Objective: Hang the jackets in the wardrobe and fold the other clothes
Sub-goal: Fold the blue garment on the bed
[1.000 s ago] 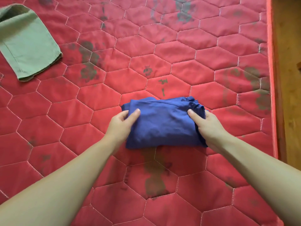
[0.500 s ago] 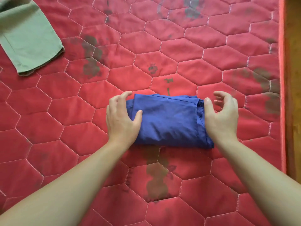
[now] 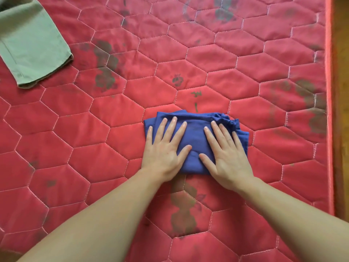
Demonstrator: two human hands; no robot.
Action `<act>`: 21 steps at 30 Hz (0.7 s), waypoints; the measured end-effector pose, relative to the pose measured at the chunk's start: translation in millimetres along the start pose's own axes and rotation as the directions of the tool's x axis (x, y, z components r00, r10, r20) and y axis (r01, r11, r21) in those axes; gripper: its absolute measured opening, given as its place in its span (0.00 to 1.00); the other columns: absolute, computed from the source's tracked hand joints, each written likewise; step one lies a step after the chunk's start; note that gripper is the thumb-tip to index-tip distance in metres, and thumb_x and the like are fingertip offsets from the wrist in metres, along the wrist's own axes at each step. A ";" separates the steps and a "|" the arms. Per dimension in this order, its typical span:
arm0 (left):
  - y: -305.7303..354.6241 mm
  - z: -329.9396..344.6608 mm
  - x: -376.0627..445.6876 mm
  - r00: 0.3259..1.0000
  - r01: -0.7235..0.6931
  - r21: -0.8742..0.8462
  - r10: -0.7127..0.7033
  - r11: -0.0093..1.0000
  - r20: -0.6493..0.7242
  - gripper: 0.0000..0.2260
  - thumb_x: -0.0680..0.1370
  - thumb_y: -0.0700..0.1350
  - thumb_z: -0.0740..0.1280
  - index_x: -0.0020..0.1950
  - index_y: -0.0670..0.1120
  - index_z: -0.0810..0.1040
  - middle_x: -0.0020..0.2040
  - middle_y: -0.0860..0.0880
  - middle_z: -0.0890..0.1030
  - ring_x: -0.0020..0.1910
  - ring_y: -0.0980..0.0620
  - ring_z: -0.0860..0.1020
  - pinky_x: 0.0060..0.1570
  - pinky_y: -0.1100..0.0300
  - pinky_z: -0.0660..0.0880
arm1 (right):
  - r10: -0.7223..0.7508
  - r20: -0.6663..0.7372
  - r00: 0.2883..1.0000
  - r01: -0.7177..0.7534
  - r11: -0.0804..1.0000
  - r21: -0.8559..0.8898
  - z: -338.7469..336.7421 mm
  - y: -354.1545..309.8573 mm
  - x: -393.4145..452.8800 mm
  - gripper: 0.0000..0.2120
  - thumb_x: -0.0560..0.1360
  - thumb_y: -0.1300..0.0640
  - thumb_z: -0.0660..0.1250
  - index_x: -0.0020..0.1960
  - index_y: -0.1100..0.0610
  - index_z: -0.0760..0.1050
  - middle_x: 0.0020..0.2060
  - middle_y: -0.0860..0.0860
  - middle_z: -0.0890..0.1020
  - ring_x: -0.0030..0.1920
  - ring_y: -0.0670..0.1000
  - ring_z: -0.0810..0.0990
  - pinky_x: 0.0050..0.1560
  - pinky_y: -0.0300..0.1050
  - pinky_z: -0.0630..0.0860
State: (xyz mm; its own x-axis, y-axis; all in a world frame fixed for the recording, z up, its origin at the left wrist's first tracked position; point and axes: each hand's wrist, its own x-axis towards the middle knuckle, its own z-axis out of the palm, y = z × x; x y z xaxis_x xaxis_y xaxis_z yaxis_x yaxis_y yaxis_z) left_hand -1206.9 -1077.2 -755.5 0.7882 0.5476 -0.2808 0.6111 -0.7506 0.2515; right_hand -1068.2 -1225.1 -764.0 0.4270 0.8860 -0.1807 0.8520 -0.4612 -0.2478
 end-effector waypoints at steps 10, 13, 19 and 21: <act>-13.7 -10.8 -31.1 0.992 0.120 -0.236 -0.127 0.964 -0.013 0.34 0.74 0.64 0.39 0.80 0.55 0.48 0.81 0.53 0.45 0.79 0.52 0.43 0.77 0.51 0.46 | -0.153 0.044 0.987 0.159 0.966 -0.206 -9.9 -49.7 -5.4 0.42 0.60 0.53 0.70 0.73 0.60 0.66 0.74 0.60 0.66 0.74 0.61 0.63 0.70 0.68 0.56; -18.1 -11.6 -41.3 0.989 0.135 -0.365 -0.149 0.921 -0.010 0.36 0.74 0.65 0.44 0.80 0.54 0.52 0.81 0.52 0.50 0.79 0.53 0.50 0.76 0.52 0.50 | -0.106 0.016 0.994 0.107 0.966 -0.233 -7.9 -58.8 13.9 0.36 0.61 0.57 0.74 0.68 0.61 0.73 0.68 0.61 0.73 0.68 0.63 0.72 0.64 0.70 0.67; -8.5 -36.8 -29.1 0.835 0.236 -0.940 -0.546 0.247 0.067 0.21 0.82 0.46 0.63 0.74 0.49 0.67 0.69 0.53 0.72 0.62 0.62 0.72 0.63 0.72 0.66 | -0.115 0.030 0.993 0.117 0.991 -0.067 -25.6 -56.6 26.7 0.26 0.64 0.58 0.72 0.62 0.60 0.78 0.63 0.60 0.78 0.64 0.65 0.76 0.58 0.71 0.71; -9.4 -42.8 -22.2 0.711 0.296 -0.955 -0.670 0.011 0.212 0.23 0.76 0.52 0.68 0.70 0.49 0.71 0.64 0.51 0.75 0.57 0.58 0.76 0.62 0.66 0.70 | -0.099 -0.007 0.995 0.100 0.992 0.080 -39.1 -55.9 28.4 0.24 0.67 0.57 0.65 0.63 0.57 0.77 0.62 0.57 0.79 0.64 0.63 0.76 0.58 0.68 0.72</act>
State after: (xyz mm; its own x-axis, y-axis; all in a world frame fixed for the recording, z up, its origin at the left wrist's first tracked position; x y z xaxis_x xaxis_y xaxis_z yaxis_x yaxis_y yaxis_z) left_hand -1227.1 -1066.4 -712.0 0.1355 0.8139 -0.5650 0.3101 0.5068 0.8044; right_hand -1091.8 -1172.3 -718.1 0.3424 0.9277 -0.1485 0.8635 -0.3730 -0.3395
